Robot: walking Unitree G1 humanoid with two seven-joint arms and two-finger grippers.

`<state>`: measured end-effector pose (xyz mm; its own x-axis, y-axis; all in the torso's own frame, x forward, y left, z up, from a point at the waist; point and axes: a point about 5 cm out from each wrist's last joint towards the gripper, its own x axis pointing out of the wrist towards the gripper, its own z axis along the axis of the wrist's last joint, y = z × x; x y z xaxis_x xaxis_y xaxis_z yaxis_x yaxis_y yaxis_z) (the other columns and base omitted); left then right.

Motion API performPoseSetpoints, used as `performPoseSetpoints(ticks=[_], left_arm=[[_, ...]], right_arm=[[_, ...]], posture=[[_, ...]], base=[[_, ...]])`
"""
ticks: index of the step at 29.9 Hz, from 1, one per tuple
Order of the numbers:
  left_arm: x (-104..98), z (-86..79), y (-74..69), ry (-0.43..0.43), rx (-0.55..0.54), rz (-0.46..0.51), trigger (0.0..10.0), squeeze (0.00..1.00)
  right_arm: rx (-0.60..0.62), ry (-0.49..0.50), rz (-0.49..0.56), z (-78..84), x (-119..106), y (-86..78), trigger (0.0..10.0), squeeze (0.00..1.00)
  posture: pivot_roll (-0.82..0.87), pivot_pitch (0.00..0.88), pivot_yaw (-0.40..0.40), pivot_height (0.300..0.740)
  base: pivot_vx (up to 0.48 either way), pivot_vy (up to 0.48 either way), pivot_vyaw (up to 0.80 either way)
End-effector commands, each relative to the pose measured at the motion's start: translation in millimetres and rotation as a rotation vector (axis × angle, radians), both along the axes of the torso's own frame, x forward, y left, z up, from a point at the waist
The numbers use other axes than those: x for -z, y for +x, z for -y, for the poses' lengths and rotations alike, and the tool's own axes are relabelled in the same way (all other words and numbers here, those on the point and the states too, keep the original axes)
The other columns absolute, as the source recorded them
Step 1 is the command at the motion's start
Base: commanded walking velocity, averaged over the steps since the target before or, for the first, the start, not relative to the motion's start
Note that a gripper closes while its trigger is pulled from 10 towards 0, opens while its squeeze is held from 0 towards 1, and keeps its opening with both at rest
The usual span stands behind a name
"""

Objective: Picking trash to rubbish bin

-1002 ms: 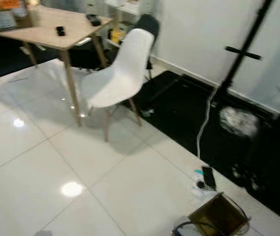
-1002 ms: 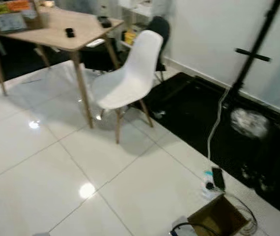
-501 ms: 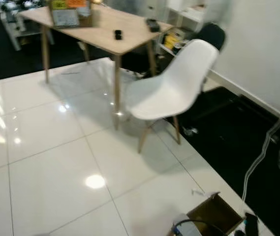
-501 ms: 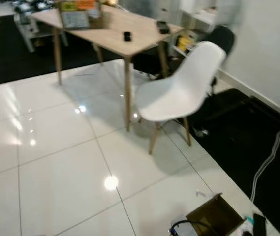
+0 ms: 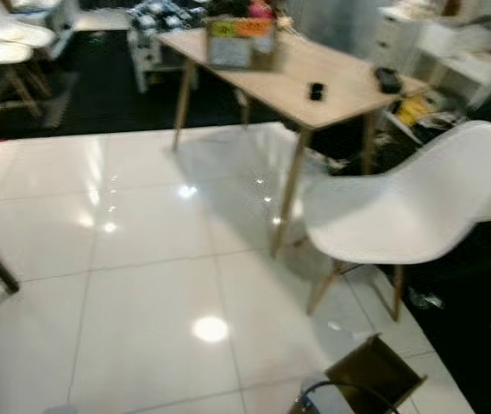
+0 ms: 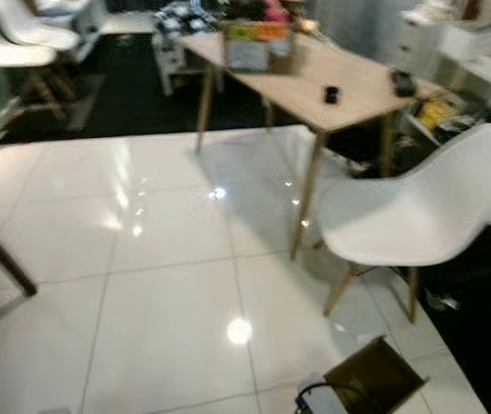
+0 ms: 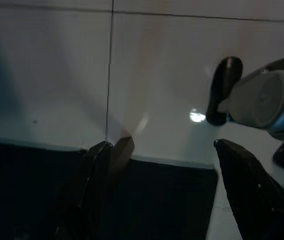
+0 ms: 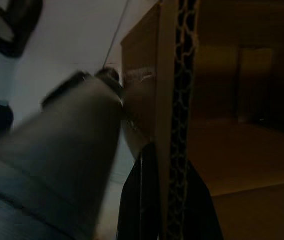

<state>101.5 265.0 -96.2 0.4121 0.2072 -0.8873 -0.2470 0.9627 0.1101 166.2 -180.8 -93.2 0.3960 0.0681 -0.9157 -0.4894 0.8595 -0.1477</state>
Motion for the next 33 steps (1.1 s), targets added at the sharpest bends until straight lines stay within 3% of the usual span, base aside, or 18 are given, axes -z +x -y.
performPoseSetpoints(ticks=[1, 17, 29, 33], left_arm=[[-0.4, -1.7, 0.0, 0.004, 0.004, -0.008, 10.0, 0.0], [-1.1, 7.8, 14.6, -0.005, 0.029, 0.009, 10.0, 0.0], [2.5, 9.4, 2.9, -0.014, 0.034, -0.018, 10.0, 0.0], [1.7, 3.9, -0.8, -0.008, 0.032, -0.023, 10.0, 0.0]], right_arm=[[-0.004, 0.012, 0.015, -5.1, -0.7, 2.7, 10.0, 0.0], [0.034, -0.017, 0.028, 5.2, -1.0, 1.0, 10.0, 0.0], [0.06, -0.024, 0.033, 4.9, -0.9, 1.4, 10.0, 0.0], [0.065, -0.022, 0.022, 3.6, -0.1, 0.1, 10.0, 0.0]], posture=[[0.14, 0.047, -0.012, 0.74], [0.12, 0.05, -0.025, 0.74], [0.13, 0.049, -0.022, 0.74], [0.13, 0.053, -0.021, 0.74]], base=[[0.304, 0.0, 0.74], [0.304, 0.0, 0.09], [0.303, 0.0, 0.0], [0.304, 0.0, -0.8]])
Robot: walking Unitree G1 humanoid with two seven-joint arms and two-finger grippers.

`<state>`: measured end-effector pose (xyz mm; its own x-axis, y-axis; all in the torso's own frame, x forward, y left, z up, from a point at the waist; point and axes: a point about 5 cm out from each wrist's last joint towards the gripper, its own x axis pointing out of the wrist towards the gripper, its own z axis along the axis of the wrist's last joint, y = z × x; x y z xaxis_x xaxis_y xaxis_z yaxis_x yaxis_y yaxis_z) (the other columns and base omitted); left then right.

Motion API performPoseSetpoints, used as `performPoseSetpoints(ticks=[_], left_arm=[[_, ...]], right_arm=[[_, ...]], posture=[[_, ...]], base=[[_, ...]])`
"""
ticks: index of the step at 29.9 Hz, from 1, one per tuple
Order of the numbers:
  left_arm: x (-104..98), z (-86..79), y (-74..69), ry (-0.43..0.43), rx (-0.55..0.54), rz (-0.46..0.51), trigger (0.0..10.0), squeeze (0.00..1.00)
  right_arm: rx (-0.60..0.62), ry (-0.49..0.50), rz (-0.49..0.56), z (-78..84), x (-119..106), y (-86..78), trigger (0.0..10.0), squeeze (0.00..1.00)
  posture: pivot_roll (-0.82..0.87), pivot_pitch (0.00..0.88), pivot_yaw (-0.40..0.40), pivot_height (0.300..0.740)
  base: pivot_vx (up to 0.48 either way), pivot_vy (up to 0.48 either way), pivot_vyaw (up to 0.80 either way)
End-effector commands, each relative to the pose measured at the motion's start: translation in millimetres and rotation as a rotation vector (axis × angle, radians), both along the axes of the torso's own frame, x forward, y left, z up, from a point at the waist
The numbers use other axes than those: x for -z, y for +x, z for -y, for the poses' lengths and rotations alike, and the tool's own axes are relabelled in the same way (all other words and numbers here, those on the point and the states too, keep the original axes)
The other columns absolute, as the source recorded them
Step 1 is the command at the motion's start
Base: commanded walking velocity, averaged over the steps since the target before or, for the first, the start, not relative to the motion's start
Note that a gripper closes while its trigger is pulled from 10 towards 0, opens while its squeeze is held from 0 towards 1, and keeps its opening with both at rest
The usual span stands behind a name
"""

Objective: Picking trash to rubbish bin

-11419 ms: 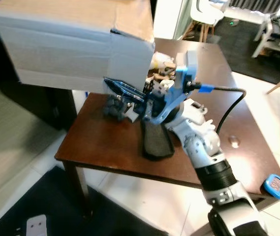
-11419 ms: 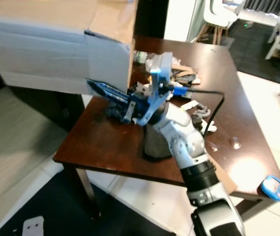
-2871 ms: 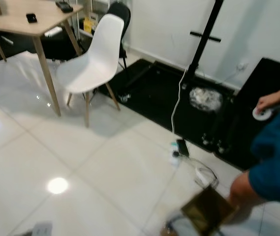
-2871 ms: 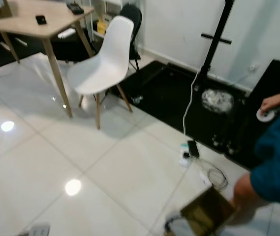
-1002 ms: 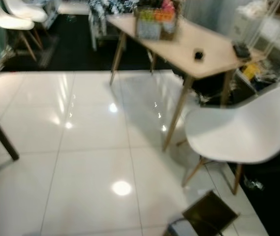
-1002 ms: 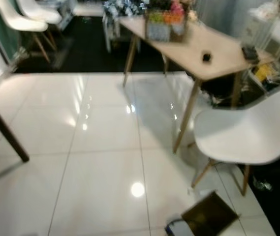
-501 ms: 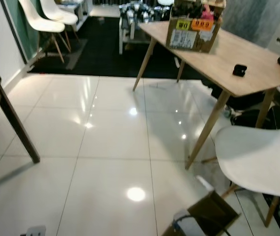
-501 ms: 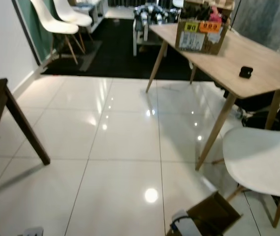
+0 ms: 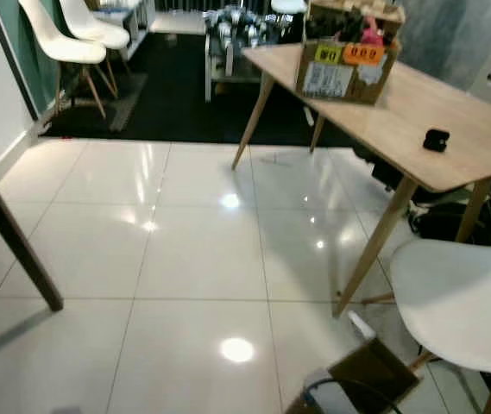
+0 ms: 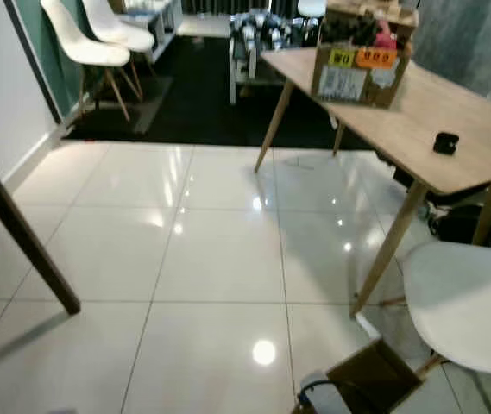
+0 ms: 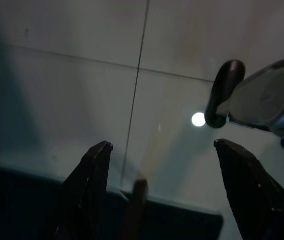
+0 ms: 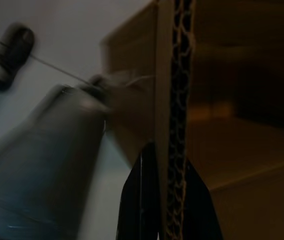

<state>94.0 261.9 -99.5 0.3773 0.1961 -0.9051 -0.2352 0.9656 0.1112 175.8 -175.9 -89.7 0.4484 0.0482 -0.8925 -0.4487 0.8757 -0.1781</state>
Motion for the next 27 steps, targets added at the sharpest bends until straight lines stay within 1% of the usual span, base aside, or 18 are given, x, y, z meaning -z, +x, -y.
performPoseSetpoints(ticks=[1, 2, 5, 7, 15, 27], left_arm=[[-1.8, -0.9, 5.4, 0.002, 0.023, 0.016, 10.0, 0.0], [-1.8, -0.9, 5.4, 0.002, 0.023, 0.016, 10.0, 0.0], [-1.7, -1.6, 3.7, 0.003, 0.023, 0.014, 10.0, 0.0], [-0.5, 3.4, 5.6, -0.002, 0.028, 0.014, 10.0, 0.0], [1.7, 13.4, 9.0, -0.015, 0.042, 0.012, 10.0, 0.0], [2.5, 16.7, 9.4, -0.018, 0.058, 0.009, 10.0, 0.0]], right_arm=[[0.028, -0.014, -0.034, 8.3, 3.6, -9.9, 10.0, 0.0], [0.028, -0.014, -0.034, 8.3, 3.6, -9.9, 10.0, 0.0], [0.029, -0.018, -0.033, 9.5, 4.0, -11.1, 10.0, 0.0], [0.025, -0.021, -0.035, 10.2, 4.3, -12.1, 10.0, 0.0], [0.01, -0.031, -0.032, 11.7, 3.9, -11.8, 10.0, 0.0], [0.009, -0.039, -0.03, 15.6, 3.6, -12.3, 10.0, 0.0]], posture=[[0.13, 0.053, -0.022, 0.74], [0.13, 0.053, -0.022, 0.74], [0.13, 0.055, -0.023, 0.74], [0.12, 0.057, -0.025, 0.74], [0.12, 0.062, -0.031, 0.74], [0.11, 0.061, -0.027, 0.74]], base=[[0.304, 0.0, -0.8], [0.304, 0.0, -0.8], [0.304, 0.0, 0.0], [0.304, 0.0, 0.0], [0.303, 0.0, 0.0], [0.305, 0.0, 0.0]])
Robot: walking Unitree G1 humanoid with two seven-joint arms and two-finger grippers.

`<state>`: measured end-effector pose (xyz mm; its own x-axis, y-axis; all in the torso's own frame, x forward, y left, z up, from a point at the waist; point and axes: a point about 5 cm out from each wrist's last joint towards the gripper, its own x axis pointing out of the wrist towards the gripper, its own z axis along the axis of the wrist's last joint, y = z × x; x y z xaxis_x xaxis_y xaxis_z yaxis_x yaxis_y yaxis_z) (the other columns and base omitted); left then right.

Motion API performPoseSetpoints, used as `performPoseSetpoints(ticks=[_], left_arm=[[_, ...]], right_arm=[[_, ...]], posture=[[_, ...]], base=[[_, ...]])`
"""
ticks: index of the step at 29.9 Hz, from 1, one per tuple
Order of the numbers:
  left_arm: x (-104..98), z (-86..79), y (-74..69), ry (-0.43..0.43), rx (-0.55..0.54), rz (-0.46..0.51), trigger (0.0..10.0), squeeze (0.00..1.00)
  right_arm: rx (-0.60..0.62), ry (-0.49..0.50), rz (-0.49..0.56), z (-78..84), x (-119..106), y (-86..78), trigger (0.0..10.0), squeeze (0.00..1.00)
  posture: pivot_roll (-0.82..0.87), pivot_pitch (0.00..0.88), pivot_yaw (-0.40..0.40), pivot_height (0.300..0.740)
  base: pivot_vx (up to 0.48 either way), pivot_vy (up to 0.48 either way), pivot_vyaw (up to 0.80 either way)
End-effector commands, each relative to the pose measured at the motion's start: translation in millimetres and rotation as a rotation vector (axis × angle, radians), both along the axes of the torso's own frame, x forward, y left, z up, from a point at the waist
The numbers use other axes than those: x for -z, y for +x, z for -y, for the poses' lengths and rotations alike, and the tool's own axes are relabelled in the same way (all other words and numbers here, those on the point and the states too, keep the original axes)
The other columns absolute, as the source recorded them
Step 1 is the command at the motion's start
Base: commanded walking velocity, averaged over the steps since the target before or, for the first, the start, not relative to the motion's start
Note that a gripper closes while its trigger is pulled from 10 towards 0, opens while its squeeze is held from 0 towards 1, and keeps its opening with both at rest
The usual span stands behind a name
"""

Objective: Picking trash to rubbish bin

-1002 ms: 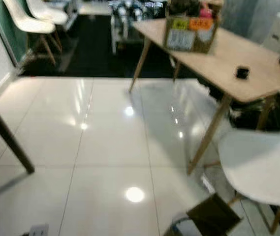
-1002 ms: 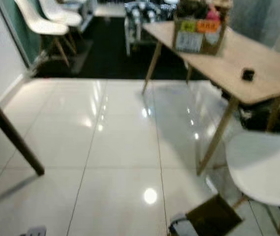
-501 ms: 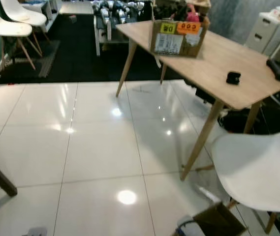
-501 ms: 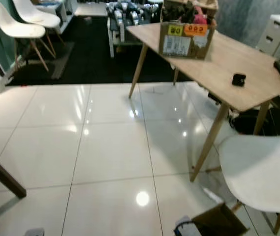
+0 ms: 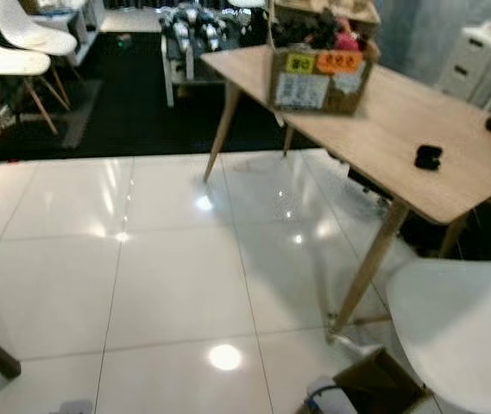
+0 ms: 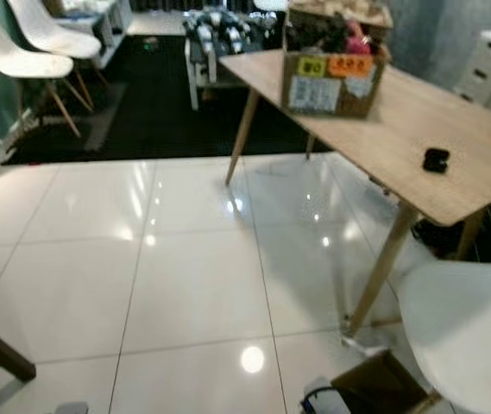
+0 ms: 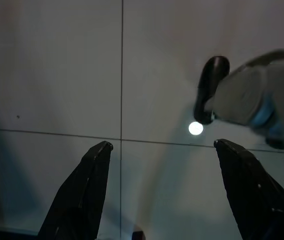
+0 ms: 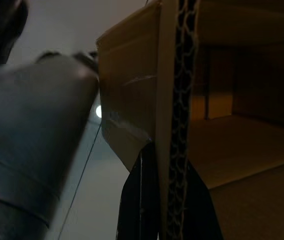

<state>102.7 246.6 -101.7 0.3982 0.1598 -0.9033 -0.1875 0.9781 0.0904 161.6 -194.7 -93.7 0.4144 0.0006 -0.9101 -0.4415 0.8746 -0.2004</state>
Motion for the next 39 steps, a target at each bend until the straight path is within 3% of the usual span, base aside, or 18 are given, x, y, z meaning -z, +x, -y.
performPoseSetpoints(ticks=[1, 6, 10, 13, 16, 18, 20, 21, 26, 30, 32, 33, 34, 35, 36, 38, 39], left_arm=[[0.2, 1.4, 1.1, 0.002, 0.011, -0.004, 10.0, 0.0], [-0.5, 0.7, 2.8, 0.003, 0.017, -0.001, 10.0, 0.0], [-1.0, -0.9, 2.9, 0.003, 0.024, 0.0, 10.0, 0.0], [-0.9, -0.7, 2.7, 0.002, 0.026, -0.001, 10.0, 0.0], [-0.6, 0.5, 2.6, 0.001, 0.028, -0.002, 10.0, 0.0], [-0.5, 0.8, 2.6, 0.0, 0.029, -0.003, 10.0, 0.0], [-0.2, 1.8, 2.8, -0.001, 0.031, -0.003, 10.0, 0.0], [-0.2, 1.8, 2.8, -0.001, 0.031, -0.003, 10.0, 0.0], [0.5, 4.7, 3.2, -0.006, 0.03, -0.002, 10.0, 0.0], [0.7, 5.5, 3.2, -0.008, 0.03, -0.002, 10.0, 0.0], [0.8, 5.9, 3.1, -0.009, 0.031, -0.003, 10.0, 0.0], [0.8, 5.9, 3.1, -0.009, 0.031, -0.003, 10.0, 0.0], [0.8, 6.0, 3.0, -0.011, 0.03, -0.004, 10.0, 0.0], [0.8, 6.0, 3.0, -0.011, 0.03, -0.004, 10.0, 0.0], [0.9, 5.9, 2.9, -0.011, 0.03, -0.004, 10.0, 0.0], [1.1, 7.0, 3.2, -0.013, 0.027, -0.003, 10.0, 0.0], [1.1, 7.0, 3.2, -0.013, 0.027, -0.003, 10.0, 0.0]], right_arm=[[-0.009, 0.004, 0.009, -2.8, -0.5, 2.0, 10.0, 0.0], [-0.01, 0.002, 0.046, -3.0, -3.1, 7.6, 10.0, 0.0], [-0.051, -0.014, 0.178, -6.6, -17.0, 35.8, 10.0, 0.0], [-0.073, -0.026, 0.213, -7.7, -21.4, 43.9, 10.0, 0.0], [-0.195, -0.08, 0.315, -13.4, -35.4, 66.7, 10.0, 0.0], [-0.227, -0.093, 0.34, -15.1, -38.9, 71.9, 10.0, 0.0], [-0.338, -0.141, 0.438, -22.8, -53.7, 92.2, 10.0, 0.0], [-0.338, -0.141, 0.438, -22.8, -53.7, 92.2, 10.0, 0.0], [-0.532, -0.198, 0.705, -48.1, -100.6, 141.6, 10.0, 0.0], [-0.572, -0.207, 0.822, -57.4, -123.4, 159.5, 10.0, 0.0], [-0.588, -0.21, 0.983, -66.2, -156.9, 181.0, 10.0, 0.0], [-0.588, -0.21, 0.983, -66.2, -156.9, 181.0, 10.0, 0.0], [-0.587, -0.175, 1.221, -77.6, -212.4, 206.0, 10.0, 0.0], [-0.587, -0.175, 1.221, -77.6, -212.4, 206.0, 10.0, 0.0], [-0.587, -0.155, 1.299, -81.2, -231.5, 211.9, 10.0, 0.0], [-0.607, -0.017, 1.437, -94.4, -273.5, 218.6, 10.0, 0.0], [-0.607, -0.017, 1.437, -94.4, -273.5, 218.6, 10.0, 0.0]], posture=[[0.11, 0.062, -0.026, 0.74], [0.1, 0.064, -0.026, 0.74], [0.1, 0.072, -0.023, 0.74], [0.1, 0.072, -0.023, 0.74], [0.09, 0.075, -0.024, 0.74], [0.09, 0.075, -0.024, 0.74], [0.09, 0.075, -0.026, 0.74], [0.09, 0.075, -0.026, 0.74], [0.09, 0.072, -0.032, 0.74], [0.09, 0.071, -0.033, 0.74], [0.09, 0.07, -0.033, 0.74], [0.09, 0.07, -0.033, 0.74], [0.09, 0.065, -0.036, 0.74], [0.09, 0.065, -0.036, 0.74], [0.09, 0.065, -0.036, 0.74], [0.08, 0.066, -0.037, 0.74], [0.08, 0.066, -0.037, 0.74]], base=[[0.304, 0.0, 0.0], [0.304, 0.0, 0.0], [0.304, 0.0, 0.0], [0.304, 0.0, 0.0], [0.304, 0.0, 0.0], [0.304, 0.0, 0.0], [0.302, 0.0, 0.0], [0.304, 0.0, 0.0], [0.304, 0.0, 0.0], [0.303, 0.0, 0.0], [0.3, 0.0, 0.0], [0.3, 0.0, 0.0], [0.3, 0.0, 0.0], [0.3, 0.0, 0.0], [0.304, 0.0, 0.0], [0.304, 0.0, 0.0], [0.304, 0.0, 0.0]])
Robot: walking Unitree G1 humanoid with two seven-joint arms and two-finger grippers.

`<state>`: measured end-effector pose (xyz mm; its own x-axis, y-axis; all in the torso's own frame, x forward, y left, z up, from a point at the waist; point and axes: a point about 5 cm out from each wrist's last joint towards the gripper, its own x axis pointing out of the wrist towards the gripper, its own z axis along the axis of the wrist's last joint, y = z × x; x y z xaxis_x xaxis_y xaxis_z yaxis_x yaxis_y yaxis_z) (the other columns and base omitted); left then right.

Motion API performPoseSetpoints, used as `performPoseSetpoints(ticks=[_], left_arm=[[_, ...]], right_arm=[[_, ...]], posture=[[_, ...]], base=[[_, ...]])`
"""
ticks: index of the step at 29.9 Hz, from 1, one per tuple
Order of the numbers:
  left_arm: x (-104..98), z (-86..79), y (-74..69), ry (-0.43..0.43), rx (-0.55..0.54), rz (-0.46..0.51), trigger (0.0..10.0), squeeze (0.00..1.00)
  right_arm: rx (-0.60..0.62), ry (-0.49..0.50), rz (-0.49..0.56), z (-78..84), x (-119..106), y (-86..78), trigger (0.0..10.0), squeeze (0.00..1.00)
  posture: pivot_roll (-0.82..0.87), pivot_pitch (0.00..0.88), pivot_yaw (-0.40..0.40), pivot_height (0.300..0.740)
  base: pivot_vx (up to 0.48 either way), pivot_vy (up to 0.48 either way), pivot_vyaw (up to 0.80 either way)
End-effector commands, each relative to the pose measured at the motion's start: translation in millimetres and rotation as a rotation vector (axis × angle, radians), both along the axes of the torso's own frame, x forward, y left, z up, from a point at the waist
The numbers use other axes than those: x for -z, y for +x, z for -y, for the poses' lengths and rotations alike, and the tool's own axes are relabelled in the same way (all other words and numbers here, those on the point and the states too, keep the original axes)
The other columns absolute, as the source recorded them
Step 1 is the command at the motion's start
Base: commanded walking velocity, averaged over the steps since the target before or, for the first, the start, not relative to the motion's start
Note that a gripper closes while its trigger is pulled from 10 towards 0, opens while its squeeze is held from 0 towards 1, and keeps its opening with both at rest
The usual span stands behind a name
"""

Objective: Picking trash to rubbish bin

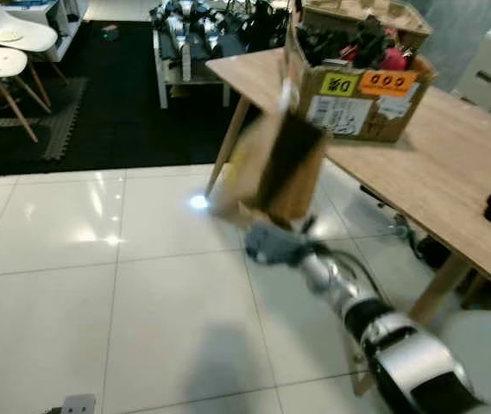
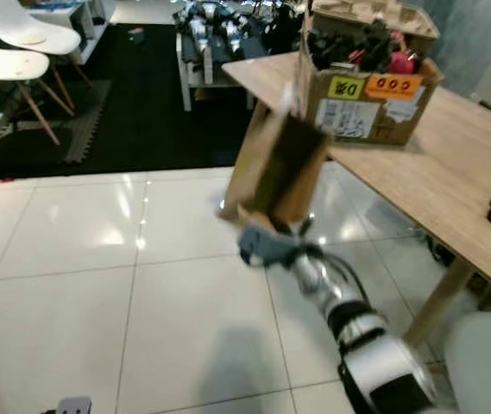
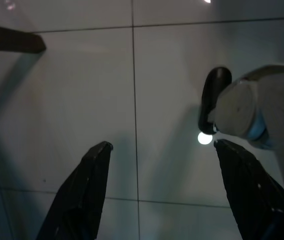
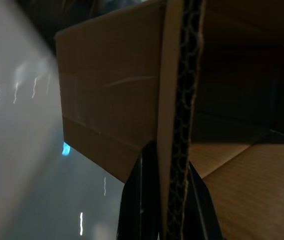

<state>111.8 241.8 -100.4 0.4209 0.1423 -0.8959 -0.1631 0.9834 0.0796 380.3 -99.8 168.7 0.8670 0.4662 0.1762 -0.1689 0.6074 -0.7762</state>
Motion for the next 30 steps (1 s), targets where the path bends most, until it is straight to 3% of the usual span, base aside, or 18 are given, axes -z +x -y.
performPoseSetpoints(ticks=[1, 2, 4, 5, 7, 8, 11, 13, 15, 19, 22, 25, 26, 27, 29, 30], left_arm=[[2.6, 2.8, -6.0, -0.006, -0.007, -0.025, 10.0, 0.0], [2.6, 2.8, -6.0, -0.006, -0.007, -0.025, 10.0, 0.0], [2.6, 2.8, -6.1, -0.006, -0.008, -0.024, 10.0, 0.0], [2.6, 2.8, -6.1, -0.006, -0.008, -0.024, 10.0, 0.0], [2.5, 2.5, -6.0, -0.005, -0.006, -0.024, 10.0, 0.0], [2.5, 2.5, -6.0, -0.005, -0.006, -0.024, 10.0, 0.0], [2.3, 1.2, -6.3, -0.003, -0.014, -0.024, 10.0, 0.0], [2.2, 0.3, -6.8, 0.0, -0.013, -0.026, 10.0, 0.0], [2.2, 0.0, -7.0, 0.002, -0.012, -0.027, 10.0, 0.0], [2.3, 0.2, -7.3, 0.003, -0.003, -0.028, 10.0, 0.0], [2.3, 1.0, -7.0, 0.001, 0.003, -0.027, 10.0, 0.0], [2.5, 1.9, -6.7, -0.001, 0.009, -0.028, 10.0, 0.0], [2.8, 3.8, -6.0, -0.004, 0.016, -0.029, 10.0, 0.0], [2.8, 3.8, -6.0, -0.004, 0.016, -0.029, 10.0, 0.0], [3.1, 5.3, -5.6, -0.007, 0.018, -0.03, 10.0, 0.0], [3.1, 5.3, -5.6, -0.007, 0.018, -0.03, 10.0, 0.0]], right_arm=[[-0.11, 0.124, 0.104, -8.0, -37.6, -0.2, 10.0, 0.0], [-0.11, 0.124, 0.104, -8.0, -37.6, -0.2, 10.0, 0.0], [-0.185, 0.166, 0.228, -14.9, -74.4, -3.0, 10.0, 0.0], [-0.185, 0.166, 0.228, -14.9, -74.4, -3.0, 10.0, 0.0], [-0.188, 0.173, 0.339, -13.0, -102.0, -5.4, 10.0, 0.0], [-0.188, 0.173, 0.339, -13.0, -102.0, -5.4, 10.0, 0.0], [-0.025, 0.153, 0.555, 13.0, -153.6, -5.6, 10.0, 0.0], [0.096, 0.143, 0.613, 34.2, -171.4, -4.0, 10.0, 0.0], [0.129, 0.146, 0.619, 41.4, -175.0, -3.4, 10.0, 0.0], [0.327, 0.08, 0.582, 80.4, -176.4, 3.3, 10.0, 0.0], [0.459, 0.102, 0.592, 109.1, -183.6, 0.2, 10.0, 0.0], [0.513, 0.105, 0.587, 120.8, -185.2, -0.4, 10.0, 0.0], [0.624, 0.11, 0.561, 144.9, -187.1, -1.3, 10.0, 0.0], [0.624, 0.11, 0.561, 144.9, -187.1, -1.3, 10.0, 0.0], [0.729, 0.14, 0.542, 165.5, -190.2, -4.0, 10.0, 0.0], [0.729, 0.14, 0.542, 165.5, -190.2, -4.0, 10.0, 0.0]], posture=[[0.08, 0.067, -0.039, 0.74], [0.08, 0.067, -0.039, 0.74], [0.08, 0.067, -0.038, 0.74], [0.08, 0.067, -0.038, 0.74], [0.08, 0.07, -0.038, 0.74], [0.08, 0.07, -0.038, 0.74], [0.07, 0.071, -0.036, 0.74], [0.06, 0.072, -0.035, 0.74], [0.06, 0.072, -0.035, 0.74], [0.06, 0.075, -0.037, 0.74], [0.05, 0.075, -0.039, 0.74], [0.05, 0.075, -0.041, 0.74], [0.05, 0.075, -0.043, 0.74], [0.05, 0.075, -0.043, 0.74], [0.04, 0.073, -0.045, 0.74], [0.04, 0.073, -0.045, 0.74]], base=[[0.27, 0.0, 0.0], [0.27, 0.0, 0.0], [0.0, 0.0, 0.0], [0.0, 0.0, 0.0], [0.0, 0.0, 0.0], [0.0, 0.0, 0.0], [0.0, 0.0, 0.0], [0.0, 0.0, 0.0], [0.0, 0.0, 0.0], [0.0, 0.0, 0.0], [0.0, 0.0, 0.0], [0.0, 0.0, 0.0], [0.0, 0.0, 0.0], [0.0, 0.0, 0.0], [0.0, 0.0, 0.0], [0.0, 0.0, 0.0]])
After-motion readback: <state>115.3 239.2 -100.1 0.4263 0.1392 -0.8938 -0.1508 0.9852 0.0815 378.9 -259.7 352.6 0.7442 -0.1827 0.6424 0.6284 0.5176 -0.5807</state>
